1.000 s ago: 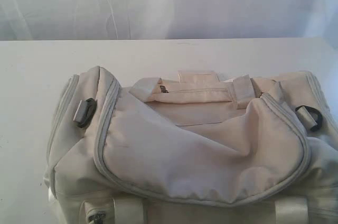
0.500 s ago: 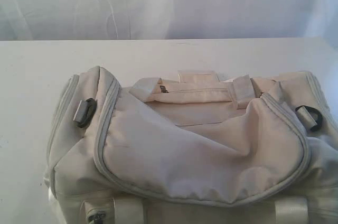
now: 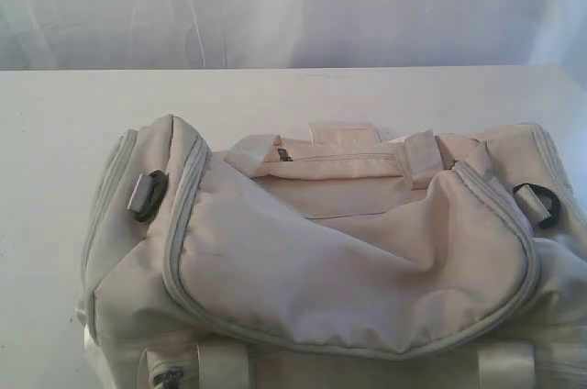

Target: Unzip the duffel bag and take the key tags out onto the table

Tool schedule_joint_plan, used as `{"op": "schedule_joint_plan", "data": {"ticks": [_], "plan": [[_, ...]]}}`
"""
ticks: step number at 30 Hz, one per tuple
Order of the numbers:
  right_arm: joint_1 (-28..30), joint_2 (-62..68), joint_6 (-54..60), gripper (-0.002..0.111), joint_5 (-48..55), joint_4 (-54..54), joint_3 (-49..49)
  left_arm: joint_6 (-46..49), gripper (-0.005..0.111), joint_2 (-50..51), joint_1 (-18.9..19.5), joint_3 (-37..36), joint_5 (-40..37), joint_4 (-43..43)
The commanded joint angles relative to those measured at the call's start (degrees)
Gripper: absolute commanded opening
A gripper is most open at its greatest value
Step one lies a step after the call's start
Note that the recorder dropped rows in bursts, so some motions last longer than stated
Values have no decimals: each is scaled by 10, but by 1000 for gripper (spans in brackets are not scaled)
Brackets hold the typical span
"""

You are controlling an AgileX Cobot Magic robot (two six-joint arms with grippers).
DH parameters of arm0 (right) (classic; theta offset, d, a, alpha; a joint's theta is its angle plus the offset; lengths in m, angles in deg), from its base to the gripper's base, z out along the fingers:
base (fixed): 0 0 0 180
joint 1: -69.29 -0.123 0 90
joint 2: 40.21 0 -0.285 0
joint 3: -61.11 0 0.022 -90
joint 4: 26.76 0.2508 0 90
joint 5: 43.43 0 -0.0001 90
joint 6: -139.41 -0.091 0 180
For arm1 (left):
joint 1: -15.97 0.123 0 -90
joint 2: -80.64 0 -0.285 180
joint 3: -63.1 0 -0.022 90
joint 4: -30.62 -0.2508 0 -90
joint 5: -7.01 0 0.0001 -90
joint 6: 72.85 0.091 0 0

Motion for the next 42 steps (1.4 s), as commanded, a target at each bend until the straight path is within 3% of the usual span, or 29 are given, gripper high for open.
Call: {"op": "schedule_joint_plan", "data": {"ticks": [1, 3, 5, 7, 8, 11, 12, 14, 18, 23, 26, 30, 36, 39, 42], "plan": [[-3, 2, -49, 0, 108, 6, -29, -118, 0, 19, -3, 66, -167, 0], [-3, 52, -48, 0, 175, 6, -76, -123, 0, 74, -3, 141, -321, -3], [-3, 124, -31, 0, 237, 6, -136, -110, 0, 153, -13, 212, -421, -4], [-3, 214, 22, 0, 321, 6, -208, -18, 0, 234, -40, 292, -542, 32], [-3, 256, 47, 0, 360, 6, -241, 72, 0, 278, -57, 331, -613, 93], [-3, 356, 87, 0, 443, 15, -312, 399, 0, 437, -91, 443, -793, 420], [-3, 377, 100, 0, 463, 29, -328, 480, 0, 493, -94, 476, -853, 515], [-3, 394, 126, 0, 485, 42, -347, 551, 0, 572, -97, 524, -926, 618], [-3, 401, 160, 0, 518, 45, -367, 564, 0, 702, -144, 616, -942, 637], [-3, 401, 168, 0, 544, 44, -381, 497, 0, 865, -269, 759, -883, 556], [-3, 401, 168, 0, 546, 44, -381, 435, 0, 953, -323, 837, -825, 505], [-3, 401, 169, 0, 546, 44, -381, 397, 0, 1072, -351, 942, -829, 523], [-4, 404, 169, 0, 539, 44, -381, 348, 2, 1225, -354, 1093, -868, 555], [-10, 403, 170, 0, 539, 43, -381, 341, 16, 1281, -356, 1152, -872, 557], [-16, 403, 171, 0, 538, 43, -381, 332, 42, 1317, -363, 1193, -866, 557]]}}
